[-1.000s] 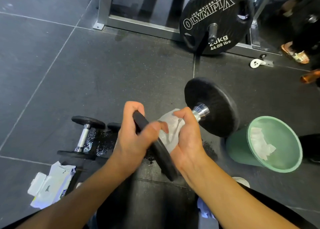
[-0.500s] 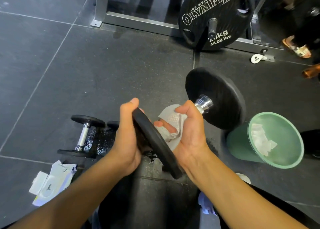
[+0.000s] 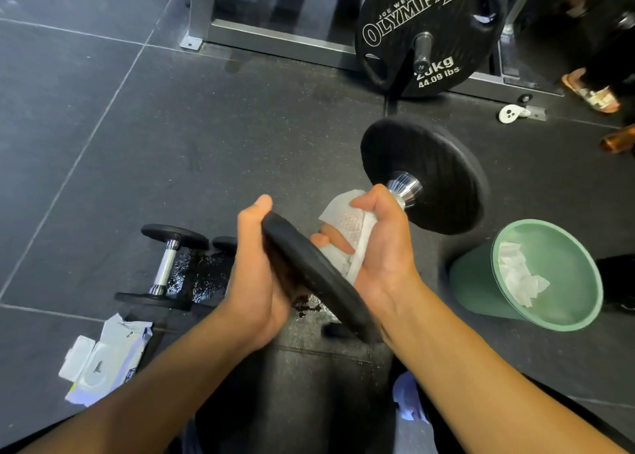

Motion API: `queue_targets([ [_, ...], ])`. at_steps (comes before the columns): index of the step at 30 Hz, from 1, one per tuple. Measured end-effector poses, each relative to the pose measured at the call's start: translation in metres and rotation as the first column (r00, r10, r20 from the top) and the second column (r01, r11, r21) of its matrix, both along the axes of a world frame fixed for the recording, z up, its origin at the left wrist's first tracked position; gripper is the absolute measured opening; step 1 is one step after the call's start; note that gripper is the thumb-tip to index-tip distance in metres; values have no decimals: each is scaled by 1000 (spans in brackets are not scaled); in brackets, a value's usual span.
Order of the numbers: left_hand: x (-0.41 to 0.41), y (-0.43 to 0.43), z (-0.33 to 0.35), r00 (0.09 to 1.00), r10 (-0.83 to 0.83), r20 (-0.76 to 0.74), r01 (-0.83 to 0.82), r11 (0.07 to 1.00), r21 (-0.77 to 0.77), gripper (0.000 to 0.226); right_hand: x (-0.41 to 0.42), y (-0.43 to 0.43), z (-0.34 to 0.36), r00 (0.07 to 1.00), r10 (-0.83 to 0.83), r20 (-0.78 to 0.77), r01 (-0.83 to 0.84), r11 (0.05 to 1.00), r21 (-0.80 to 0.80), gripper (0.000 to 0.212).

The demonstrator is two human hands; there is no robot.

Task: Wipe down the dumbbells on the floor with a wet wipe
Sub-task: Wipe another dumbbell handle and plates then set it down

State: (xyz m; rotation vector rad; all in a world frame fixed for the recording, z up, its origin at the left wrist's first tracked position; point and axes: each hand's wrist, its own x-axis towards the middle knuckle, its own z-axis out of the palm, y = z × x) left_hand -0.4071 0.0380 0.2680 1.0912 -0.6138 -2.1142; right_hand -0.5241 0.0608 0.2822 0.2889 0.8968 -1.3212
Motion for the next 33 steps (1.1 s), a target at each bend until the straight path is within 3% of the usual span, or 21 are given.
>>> queue_targets([
  [2, 0, 1, 4, 999, 23, 25, -14, 959, -285, 36, -2, 0, 0, 1000, -7, 15, 7, 1000, -1, 22],
  [3, 2, -1, 1, 993, 34, 115, 24, 887, -461, 32, -2, -1, -4, 1000, -5, -2, 5, 1000, 11, 23],
  [4, 6, -2, -4, 974, 50, 220, 107, 754, -648, 40, -2, -2, -5, 1000, -5, -24, 5, 1000, 19, 23],
  [6, 14, -4, -11, 899, 214, 383, 301, 334, -893, 56, -1, -3, -10, 999, 1, -34, 0, 999, 38, 22],
  [8, 13, 0, -13, 845, 409, 345, 411, -84, -908, 68, -1, -2, -11, 998, 50, 35, -52, 997, 53, 22],
  [9, 12, 4, -16, 826, 472, 309, 453, -228, -862, 71, -1, -1, -12, 995, 79, 63, -83, 994, 66, 23],
  [10, 10, 8, -21, 815, 512, 271, 474, -320, -820, 70, 0, 1, -13, 991, 103, 81, -109, 991, 81, 24],
  [12, 9, 12, -26, 809, 534, 247, 486, -371, -791, 66, 1, 2, -12, 987, 136, 83, -145, 984, 107, 28],
  [13, 10, 10, -25, 804, 535, 261, 483, -329, -812, 66, 1, 2, -11, 986, 152, 69, -159, 982, 103, 30],
  [15, 14, 3, -17, 797, 517, 313, 445, -151, -883, 59, 3, 2, -9, 989, 144, 39, -146, 987, 68, 29],
  [17, 18, -4, -9, 836, 377, 398, 339, 214, -916, 46, 5, 1, -8, 994, 108, 15, -109, 993, 44, 23],
  [18, 16, -5, -2, 889, 255, 381, 241, 448, -861, 41, 5, 2, -8, 996, 89, 22, -89, 996, 26, 21],
  [19, 11, -5, 3, 949, 157, 273, 102, 668, -738, 37, 5, 2, -7, 997, 60, 46, -60, 998, 5, 19],
  [20, 6, -3, 4, 985, 128, 118, -44, 839, -542, 34, 5, 2, -5, 996, 37, 78, -35, 999, -23, 16],
  [21, 3, -1, 1, 986, 164, 25, -148, 937, -317, 33, 4, 2, -3, 994, 29, 102, -25, 999, -35, 17],
  [24, 4, 9, -13, 983, 182, -19, -175, 967, 184, 48, 2, 4, 0, 992, 87, 96, -82, 995, -56, 33],
  [27, 6, 24, -21, 982, 177, -66, -127, 879, 460, 59, 6, 3, -4, 991, 126, -45, -130, 986, -106, 7],
  [29, 10, 26, -27, 988, 99, -119, -19, 840, 542, 48, 6, 1, -6, 989, 107, -104, -119, 985, -123, 15],
  [31, 19, 18, -33, 995, -68, -79, 99, 850, 517, 25, 3, -1, -6, 982, 88, -166, -105, 990, -97, 22],
  [33, 25, 3, -36, 982, -185, 30, 150, 871, 467, 29, -1, -3, -6, 972, 54, -228, -66, 997, -42, 23],
])
